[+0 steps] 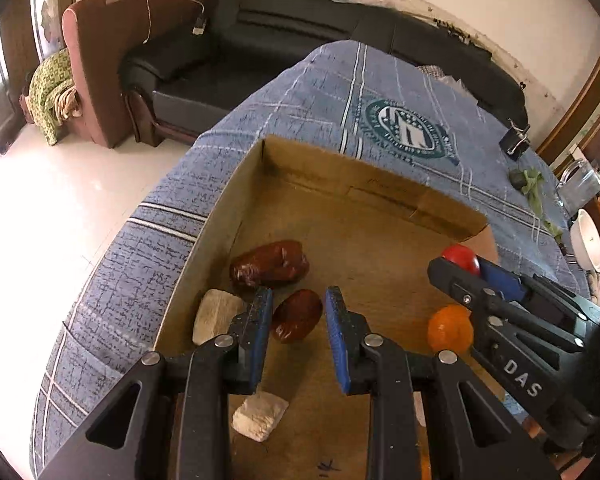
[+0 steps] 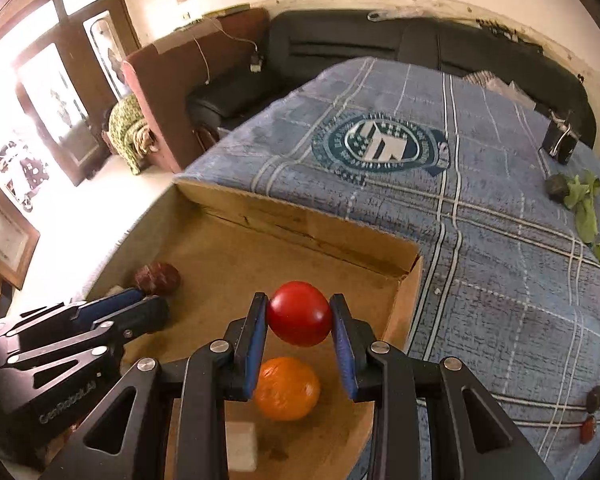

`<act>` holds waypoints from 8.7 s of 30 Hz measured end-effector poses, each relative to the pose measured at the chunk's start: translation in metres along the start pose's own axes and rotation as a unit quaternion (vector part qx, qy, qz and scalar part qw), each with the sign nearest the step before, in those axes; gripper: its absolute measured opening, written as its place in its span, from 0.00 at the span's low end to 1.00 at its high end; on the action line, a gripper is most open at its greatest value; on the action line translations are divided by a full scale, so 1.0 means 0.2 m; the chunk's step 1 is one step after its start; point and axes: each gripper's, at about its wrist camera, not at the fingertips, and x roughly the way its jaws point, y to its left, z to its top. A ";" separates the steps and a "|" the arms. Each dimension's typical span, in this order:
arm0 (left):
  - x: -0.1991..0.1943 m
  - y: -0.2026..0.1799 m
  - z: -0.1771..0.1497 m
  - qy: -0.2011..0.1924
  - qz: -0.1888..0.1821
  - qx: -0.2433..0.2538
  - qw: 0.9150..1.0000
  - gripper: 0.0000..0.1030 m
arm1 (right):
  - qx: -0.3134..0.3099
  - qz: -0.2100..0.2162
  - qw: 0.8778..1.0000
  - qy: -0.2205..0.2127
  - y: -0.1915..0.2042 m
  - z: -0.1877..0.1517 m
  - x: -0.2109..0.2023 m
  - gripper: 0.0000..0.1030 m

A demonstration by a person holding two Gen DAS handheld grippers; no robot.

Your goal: Organize fruits

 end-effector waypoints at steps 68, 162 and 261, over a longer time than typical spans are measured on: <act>-1.42 -0.69 -1.18 -0.261 -0.126 0.080 0.954 0.81 | 0.202 -0.072 0.950 -0.225 -0.36 -1.46 -1.45 0.66; 0.00 -1.66 -0.47 -0.036 -0.139 0.225 0.964 0.21 | 0.291 0.024 0.948 -0.128 -1.62 -0.92 -0.88 0.21; -0.75 -0.76 -0.74 -0.200 0.070 0.097 0.973 0.87 | 0.093 -0.058 0.982 -0.154 -0.45 -1.02 -1.02 0.75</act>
